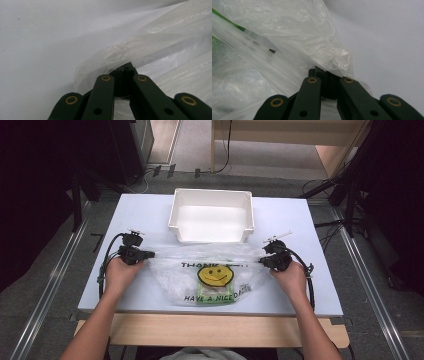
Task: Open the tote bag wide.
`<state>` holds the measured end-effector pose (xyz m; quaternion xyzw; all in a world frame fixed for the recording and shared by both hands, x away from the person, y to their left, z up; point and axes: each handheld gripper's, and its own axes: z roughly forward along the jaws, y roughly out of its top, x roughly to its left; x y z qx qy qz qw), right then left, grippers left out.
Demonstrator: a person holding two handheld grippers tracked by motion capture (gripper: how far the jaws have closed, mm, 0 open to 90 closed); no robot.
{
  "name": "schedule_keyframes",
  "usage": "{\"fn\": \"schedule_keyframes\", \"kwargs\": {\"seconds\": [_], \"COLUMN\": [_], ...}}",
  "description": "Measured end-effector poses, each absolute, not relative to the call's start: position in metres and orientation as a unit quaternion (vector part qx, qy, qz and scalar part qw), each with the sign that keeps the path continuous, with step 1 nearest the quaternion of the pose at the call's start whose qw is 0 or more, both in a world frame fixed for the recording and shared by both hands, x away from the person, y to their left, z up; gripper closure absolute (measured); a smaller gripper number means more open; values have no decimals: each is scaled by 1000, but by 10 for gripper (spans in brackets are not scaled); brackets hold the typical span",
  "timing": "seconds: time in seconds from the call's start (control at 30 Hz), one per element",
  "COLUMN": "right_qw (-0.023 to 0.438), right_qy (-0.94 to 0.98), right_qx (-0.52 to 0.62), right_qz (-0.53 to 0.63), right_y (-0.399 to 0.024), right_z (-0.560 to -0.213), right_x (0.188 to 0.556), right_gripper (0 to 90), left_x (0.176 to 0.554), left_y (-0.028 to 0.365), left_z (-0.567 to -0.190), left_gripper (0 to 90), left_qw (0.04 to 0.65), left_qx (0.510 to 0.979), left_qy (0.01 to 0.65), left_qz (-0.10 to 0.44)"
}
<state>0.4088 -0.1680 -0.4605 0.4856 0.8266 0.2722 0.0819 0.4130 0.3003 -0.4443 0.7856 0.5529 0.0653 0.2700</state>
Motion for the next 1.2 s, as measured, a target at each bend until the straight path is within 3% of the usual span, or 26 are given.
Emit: {"fn": "schedule_keyframes", "kwargs": {"seconds": [0.4,0.57,1.0,1.1,1.2], "right_qw": [81,57,66,48,49], "right_qy": [825,828,825,825,832], "right_qx": [485,484,438,431,417], "right_qz": [277,278,352,362,362], "right_y": [-179,-178,-177,-172,-165], "right_z": [-462,-459,-414,-404,-399], "right_x": [395,394,372,367,365], "right_gripper": [900,900,807,770,831], "left_x": [411,409,384,385,388], "left_y": [301,300,279,268,255], "left_z": [-445,-440,-392,-390,-390], "left_gripper": [900,900,900,900,900], "left_qw": [270,287,353,357,349], "left_qx": [788,789,799,804,813], "left_qy": [549,541,486,475,466], "left_qz": [64,45,41,26,16]}}
